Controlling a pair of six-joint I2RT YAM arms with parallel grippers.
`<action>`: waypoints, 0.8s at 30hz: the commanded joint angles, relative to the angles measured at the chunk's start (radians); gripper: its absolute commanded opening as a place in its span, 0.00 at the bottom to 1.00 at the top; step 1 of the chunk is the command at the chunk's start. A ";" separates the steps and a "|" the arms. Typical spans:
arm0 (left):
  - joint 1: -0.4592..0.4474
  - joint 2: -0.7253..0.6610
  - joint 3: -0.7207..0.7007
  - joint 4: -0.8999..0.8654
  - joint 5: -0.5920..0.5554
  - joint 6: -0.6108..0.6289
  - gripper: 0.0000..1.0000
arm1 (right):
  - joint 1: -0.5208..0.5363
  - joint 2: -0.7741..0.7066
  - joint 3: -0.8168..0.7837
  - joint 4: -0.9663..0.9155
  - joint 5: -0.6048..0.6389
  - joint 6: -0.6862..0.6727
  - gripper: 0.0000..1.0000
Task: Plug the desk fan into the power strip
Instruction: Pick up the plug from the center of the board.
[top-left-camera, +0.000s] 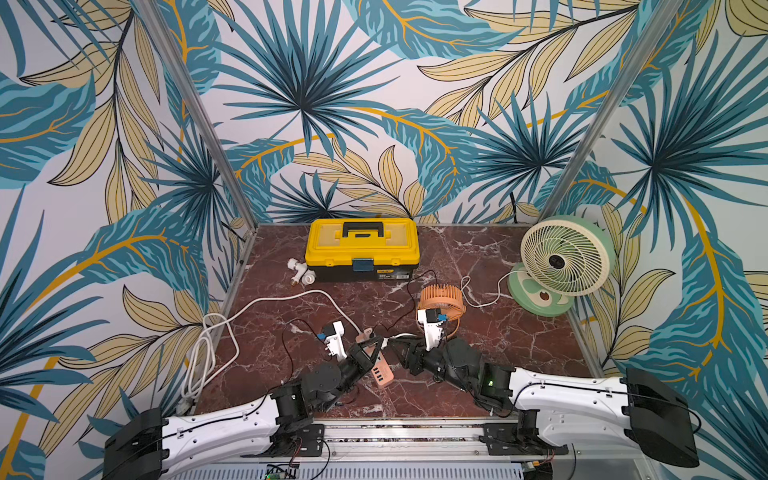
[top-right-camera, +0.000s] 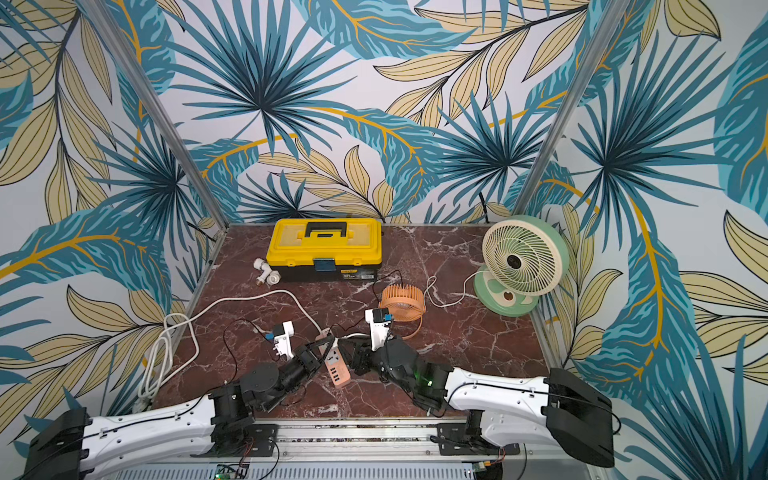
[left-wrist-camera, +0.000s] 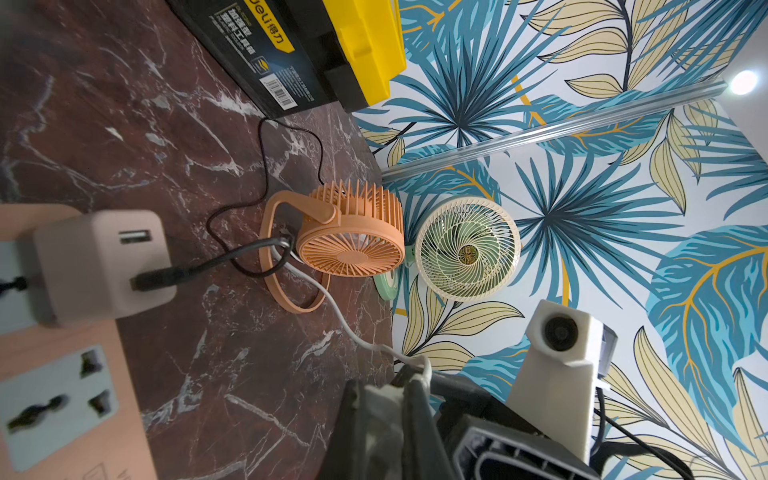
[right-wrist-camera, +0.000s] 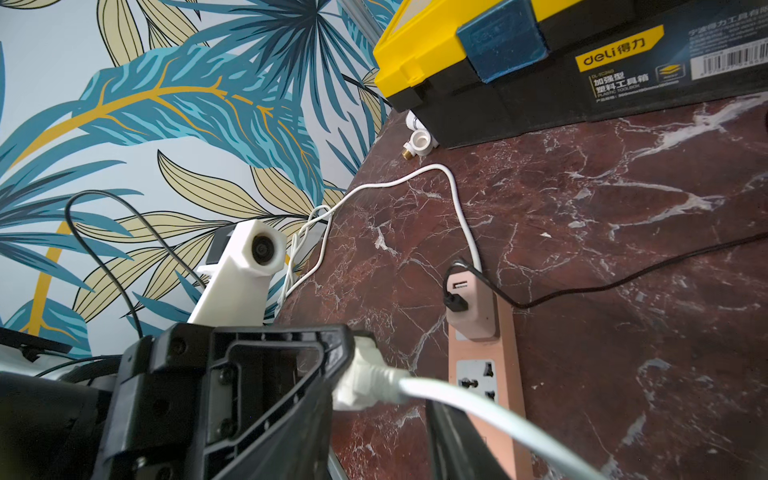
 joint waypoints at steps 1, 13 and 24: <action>-0.004 -0.003 -0.017 0.018 0.016 0.005 0.00 | -0.021 0.021 0.000 0.073 -0.011 0.045 0.39; -0.004 0.004 -0.017 0.024 0.019 0.022 0.00 | -0.061 0.057 -0.010 0.149 -0.100 0.103 0.24; -0.004 -0.105 -0.012 -0.160 -0.009 0.047 0.60 | -0.077 -0.022 -0.035 0.129 -0.123 0.112 0.00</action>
